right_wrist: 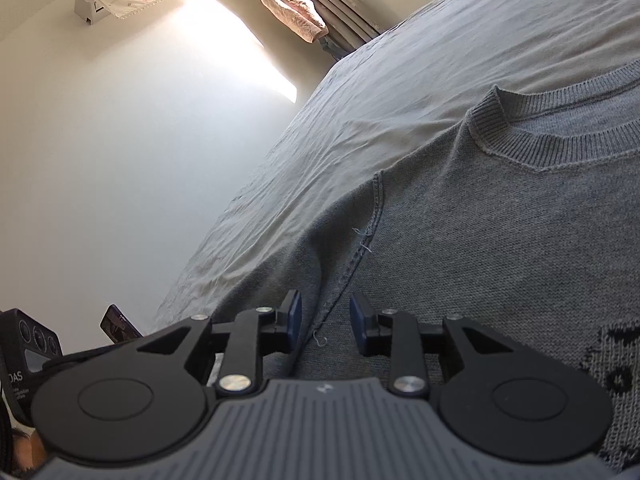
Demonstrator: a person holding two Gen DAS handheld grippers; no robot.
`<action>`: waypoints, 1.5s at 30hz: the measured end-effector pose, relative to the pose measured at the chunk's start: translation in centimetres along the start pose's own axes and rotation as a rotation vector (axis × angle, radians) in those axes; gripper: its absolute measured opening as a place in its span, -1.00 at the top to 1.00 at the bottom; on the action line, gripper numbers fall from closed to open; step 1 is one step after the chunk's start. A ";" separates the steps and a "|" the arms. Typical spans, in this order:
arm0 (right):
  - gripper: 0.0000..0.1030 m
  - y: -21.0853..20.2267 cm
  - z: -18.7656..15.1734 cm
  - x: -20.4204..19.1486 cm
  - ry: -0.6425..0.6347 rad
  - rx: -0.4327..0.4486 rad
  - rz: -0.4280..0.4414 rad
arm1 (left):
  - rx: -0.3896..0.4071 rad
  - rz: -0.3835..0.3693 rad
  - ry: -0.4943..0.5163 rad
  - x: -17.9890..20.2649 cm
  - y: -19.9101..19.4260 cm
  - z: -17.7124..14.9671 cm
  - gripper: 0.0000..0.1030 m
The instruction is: Fold clothes
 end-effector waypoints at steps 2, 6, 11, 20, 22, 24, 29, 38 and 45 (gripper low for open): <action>0.37 0.1 -0.1 0.0 -0.003 -0.006 -0.006 | -0.003 0.041 0.053 -1.5 0.7 0.7 0.95; 0.37 0.1 -0.3 -0.1 -0.014 -0.012 -0.011 | 0.010 0.050 0.090 -3.3 2.7 1.5 0.95; 0.38 0.1 -0.6 -0.3 -0.035 -0.005 -0.035 | 0.026 0.048 0.090 -3.2 5.1 2.3 0.95; 0.38 -1.7 -0.2 -1.7 -0.191 0.099 -0.365 | 0.069 -0.085 -0.094 -5.9 6.9 1.0 0.73; 0.38 -1.1 0.3 -1.8 -0.265 0.080 -0.458 | 0.083 -0.121 -0.145 -6.6 7.0 0.7 0.73; 0.38 0.4 1.5 -1.9 -0.351 0.054 -0.529 | 0.087 -0.140 -0.176 -7.0 7.0 0.6 0.73; 0.38 5.2 5.3 -0.8 -0.429 0.056 -0.621 | 0.090 -0.100 -0.125 -5.9 7.0 0.7 0.73; 0.26 3.3 3.8 -3.4 -0.339 0.062 -0.530 | -0.006 -0.152 -0.147 -5.9 5.1 1.1 -0.01; 0.26 1.0 -0.3 -6.7 -0.395 -0.014 -0.496 | -0.147 -0.133 -0.192 -4.6 2.6 -0.1 -0.06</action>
Point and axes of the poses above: each gripper's, at about its wrist camera, not at the fingertips, and y roughly the way its jaws point, x to its right, z to its top, the point moved 1 cm from there along y, roughly the way its jaws point, and after that the axes turned 4 degrees about y, right-handed, at the moved point
